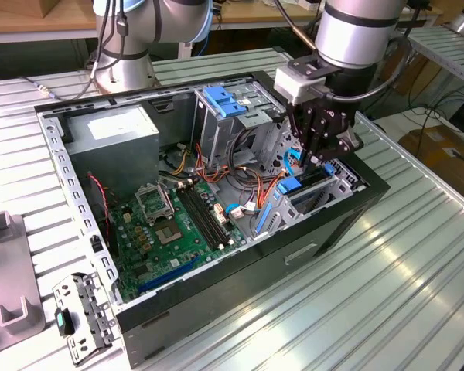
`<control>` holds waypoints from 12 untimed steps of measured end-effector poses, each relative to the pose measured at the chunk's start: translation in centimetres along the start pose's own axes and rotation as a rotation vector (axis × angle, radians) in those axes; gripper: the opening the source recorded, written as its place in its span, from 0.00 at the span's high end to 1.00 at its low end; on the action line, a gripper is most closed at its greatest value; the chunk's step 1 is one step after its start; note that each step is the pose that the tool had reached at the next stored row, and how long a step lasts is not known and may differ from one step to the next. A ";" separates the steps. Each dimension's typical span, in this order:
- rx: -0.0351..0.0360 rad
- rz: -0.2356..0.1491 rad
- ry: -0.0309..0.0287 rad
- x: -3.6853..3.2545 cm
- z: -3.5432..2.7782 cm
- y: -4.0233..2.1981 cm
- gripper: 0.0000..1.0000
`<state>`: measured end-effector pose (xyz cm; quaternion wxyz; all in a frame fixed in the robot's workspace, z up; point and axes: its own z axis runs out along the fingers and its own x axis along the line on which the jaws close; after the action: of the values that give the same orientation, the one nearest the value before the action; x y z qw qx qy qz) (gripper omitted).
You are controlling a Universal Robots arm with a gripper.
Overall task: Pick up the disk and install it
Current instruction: 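Insert the second disk wire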
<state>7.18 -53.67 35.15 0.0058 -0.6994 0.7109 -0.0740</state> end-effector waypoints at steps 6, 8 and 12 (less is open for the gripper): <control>0.0231 0.006 -0.0291 0.60 0.18 0.45 0.84; 0.0235 0.008 -0.0442 0.75 0.22 0.45 0.84; 0.0233 0.010 -0.0570 1.22 0.34 0.45 0.84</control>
<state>6.74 -54.91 34.88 0.0345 -0.6976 0.7129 -0.0623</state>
